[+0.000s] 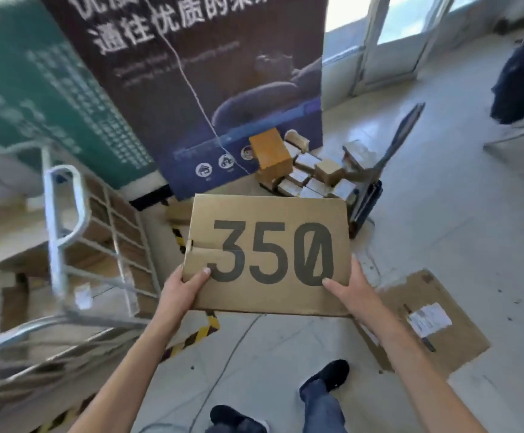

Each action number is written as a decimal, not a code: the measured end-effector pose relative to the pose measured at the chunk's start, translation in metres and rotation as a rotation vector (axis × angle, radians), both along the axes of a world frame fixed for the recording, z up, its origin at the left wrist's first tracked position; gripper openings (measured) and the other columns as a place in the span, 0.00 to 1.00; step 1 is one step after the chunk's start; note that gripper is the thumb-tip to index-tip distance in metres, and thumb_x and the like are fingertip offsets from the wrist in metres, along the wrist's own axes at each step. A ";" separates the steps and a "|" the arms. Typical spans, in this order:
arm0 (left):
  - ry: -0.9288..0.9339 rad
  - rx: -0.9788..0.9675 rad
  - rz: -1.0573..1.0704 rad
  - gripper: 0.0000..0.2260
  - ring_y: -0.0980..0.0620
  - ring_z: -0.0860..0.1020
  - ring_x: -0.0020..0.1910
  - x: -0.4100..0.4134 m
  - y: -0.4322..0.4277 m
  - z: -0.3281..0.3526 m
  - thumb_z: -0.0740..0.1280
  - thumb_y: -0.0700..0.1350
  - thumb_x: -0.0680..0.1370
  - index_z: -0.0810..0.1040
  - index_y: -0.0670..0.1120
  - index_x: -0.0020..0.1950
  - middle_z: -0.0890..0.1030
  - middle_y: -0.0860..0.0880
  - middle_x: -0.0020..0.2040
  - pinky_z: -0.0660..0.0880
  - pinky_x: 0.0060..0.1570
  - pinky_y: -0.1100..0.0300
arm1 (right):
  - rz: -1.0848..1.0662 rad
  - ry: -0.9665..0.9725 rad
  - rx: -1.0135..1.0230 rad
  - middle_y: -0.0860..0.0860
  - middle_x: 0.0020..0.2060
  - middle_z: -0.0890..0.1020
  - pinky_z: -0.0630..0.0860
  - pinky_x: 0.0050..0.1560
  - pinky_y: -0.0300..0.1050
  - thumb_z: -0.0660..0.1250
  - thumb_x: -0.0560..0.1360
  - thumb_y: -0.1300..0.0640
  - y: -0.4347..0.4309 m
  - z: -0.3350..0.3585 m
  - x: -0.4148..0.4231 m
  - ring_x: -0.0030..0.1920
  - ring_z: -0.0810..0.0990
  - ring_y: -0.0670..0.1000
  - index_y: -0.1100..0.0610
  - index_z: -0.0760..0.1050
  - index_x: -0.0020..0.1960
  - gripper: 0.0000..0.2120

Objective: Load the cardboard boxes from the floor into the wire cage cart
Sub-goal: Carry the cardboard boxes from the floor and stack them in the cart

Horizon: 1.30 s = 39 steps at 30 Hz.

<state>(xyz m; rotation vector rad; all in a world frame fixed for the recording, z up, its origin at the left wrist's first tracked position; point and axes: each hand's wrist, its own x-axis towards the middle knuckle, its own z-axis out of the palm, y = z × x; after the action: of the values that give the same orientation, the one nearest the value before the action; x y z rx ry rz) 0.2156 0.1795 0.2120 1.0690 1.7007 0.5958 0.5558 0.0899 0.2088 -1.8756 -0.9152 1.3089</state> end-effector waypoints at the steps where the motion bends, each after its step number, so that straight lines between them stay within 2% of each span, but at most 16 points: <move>1: -0.009 0.023 0.055 0.18 0.51 0.81 0.54 -0.035 -0.008 0.011 0.72 0.56 0.76 0.76 0.53 0.63 0.82 0.53 0.54 0.79 0.50 0.55 | 0.027 0.012 0.024 0.46 0.61 0.79 0.75 0.51 0.39 0.72 0.77 0.56 0.005 0.009 -0.034 0.60 0.78 0.49 0.44 0.62 0.70 0.27; 5: -0.003 0.061 0.252 0.20 0.51 0.79 0.56 -0.170 -0.063 0.049 0.71 0.54 0.77 0.73 0.51 0.67 0.81 0.52 0.57 0.78 0.58 0.48 | 0.150 0.063 0.051 0.46 0.60 0.79 0.77 0.48 0.43 0.70 0.78 0.55 0.016 0.037 -0.168 0.55 0.80 0.47 0.46 0.61 0.73 0.29; 8: 0.038 0.081 0.400 0.22 0.49 0.79 0.58 -0.262 -0.116 0.071 0.71 0.57 0.75 0.74 0.53 0.66 0.81 0.51 0.58 0.76 0.60 0.44 | 0.279 0.075 0.067 0.47 0.60 0.79 0.79 0.55 0.51 0.70 0.78 0.56 0.016 0.052 -0.264 0.56 0.80 0.49 0.46 0.63 0.71 0.26; 11: 0.046 0.116 0.560 0.18 0.52 0.80 0.55 -0.337 -0.168 0.083 0.72 0.56 0.74 0.77 0.55 0.62 0.82 0.54 0.54 0.78 0.53 0.51 | 0.421 0.108 0.067 0.48 0.60 0.78 0.79 0.59 0.54 0.69 0.79 0.56 0.014 0.059 -0.347 0.57 0.79 0.50 0.48 0.63 0.71 0.25; 13: 0.043 0.133 0.662 0.11 0.54 0.80 0.53 -0.376 -0.198 0.086 0.72 0.53 0.75 0.79 0.57 0.56 0.83 0.56 0.52 0.77 0.46 0.56 | 0.511 0.117 0.062 0.47 0.58 0.79 0.79 0.53 0.47 0.69 0.79 0.57 0.013 0.060 -0.395 0.55 0.80 0.47 0.47 0.64 0.69 0.22; 16: 0.036 0.107 0.771 0.07 0.54 0.81 0.52 -0.428 -0.228 0.085 0.72 0.53 0.75 0.78 0.58 0.51 0.84 0.56 0.50 0.77 0.46 0.54 | 0.610 0.124 0.050 0.45 0.54 0.81 0.76 0.38 0.33 0.68 0.79 0.59 0.017 0.057 -0.457 0.47 0.82 0.41 0.45 0.66 0.66 0.20; 21: 0.009 0.090 0.844 0.08 0.53 0.81 0.52 -0.504 -0.232 0.083 0.73 0.54 0.75 0.78 0.58 0.52 0.84 0.56 0.50 0.78 0.47 0.52 | 0.672 0.145 0.002 0.42 0.54 0.79 0.76 0.34 0.33 0.68 0.79 0.60 0.035 0.057 -0.543 0.51 0.80 0.44 0.42 0.62 0.68 0.24; 23: 0.021 0.082 0.845 0.09 0.53 0.81 0.51 -0.537 -0.222 0.080 0.72 0.56 0.73 0.78 0.59 0.52 0.84 0.57 0.49 0.79 0.50 0.49 | 0.673 0.143 -0.009 0.44 0.55 0.78 0.76 0.37 0.39 0.68 0.79 0.60 0.048 0.055 -0.578 0.53 0.79 0.47 0.42 0.61 0.68 0.25; 27: 0.055 0.084 0.855 0.13 0.54 0.81 0.51 -0.615 -0.186 0.081 0.72 0.59 0.70 0.78 0.60 0.53 0.85 0.58 0.47 0.79 0.51 0.49 | 0.688 0.142 0.038 0.43 0.58 0.76 0.74 0.55 0.48 0.71 0.77 0.57 0.086 0.052 -0.661 0.56 0.76 0.45 0.45 0.60 0.72 0.30; 31: 0.077 0.082 0.912 0.20 0.52 0.81 0.52 -0.686 -0.157 0.085 0.70 0.61 0.69 0.79 0.55 0.58 0.84 0.55 0.51 0.79 0.50 0.50 | 0.724 0.145 0.010 0.48 0.68 0.74 0.72 0.66 0.56 0.71 0.77 0.51 0.128 0.050 -0.744 0.65 0.74 0.53 0.48 0.55 0.79 0.36; 32: 0.074 0.089 0.931 0.21 0.52 0.81 0.52 -0.703 -0.152 0.085 0.69 0.61 0.69 0.79 0.54 0.59 0.84 0.55 0.51 0.79 0.49 0.50 | 0.740 0.144 0.013 0.48 0.69 0.73 0.72 0.66 0.57 0.70 0.77 0.50 0.137 0.050 -0.764 0.66 0.74 0.52 0.48 0.55 0.79 0.36; 33: 0.074 0.087 0.949 0.23 0.52 0.81 0.52 -0.719 -0.148 0.083 0.68 0.62 0.69 0.79 0.54 0.60 0.84 0.55 0.51 0.79 0.49 0.51 | 0.754 0.151 0.025 0.45 0.67 0.75 0.74 0.64 0.54 0.70 0.77 0.49 0.146 0.051 -0.782 0.63 0.76 0.47 0.47 0.57 0.78 0.34; 35: 0.066 0.078 0.978 0.23 0.52 0.81 0.52 -0.746 -0.139 0.081 0.68 0.62 0.68 0.79 0.53 0.60 0.84 0.54 0.51 0.79 0.49 0.50 | 0.775 0.168 0.045 0.39 0.58 0.78 0.75 0.51 0.43 0.70 0.77 0.51 0.162 0.056 -0.816 0.52 0.78 0.34 0.43 0.62 0.73 0.28; 37: 0.038 0.083 1.000 0.22 0.52 0.82 0.51 -0.776 -0.127 0.079 0.68 0.62 0.68 0.80 0.53 0.58 0.85 0.54 0.50 0.79 0.47 0.51 | 0.786 0.163 0.041 0.37 0.55 0.78 0.73 0.45 0.37 0.70 0.78 0.53 0.179 0.058 -0.848 0.45 0.79 0.31 0.40 0.64 0.69 0.25; 39: 0.020 0.083 1.000 0.17 0.52 0.82 0.51 -0.811 -0.111 0.074 0.69 0.60 0.71 0.80 0.54 0.56 0.85 0.54 0.50 0.77 0.44 0.54 | 0.778 0.142 0.036 0.37 0.55 0.79 0.73 0.43 0.34 0.69 0.78 0.53 0.193 0.061 -0.882 0.45 0.79 0.30 0.40 0.64 0.68 0.23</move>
<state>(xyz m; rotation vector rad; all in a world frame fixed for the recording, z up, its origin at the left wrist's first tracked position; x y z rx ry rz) -0.5957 0.0684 0.2857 0.1937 2.1904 1.2748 -0.3261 0.2834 0.2702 -1.4019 -1.6662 1.8116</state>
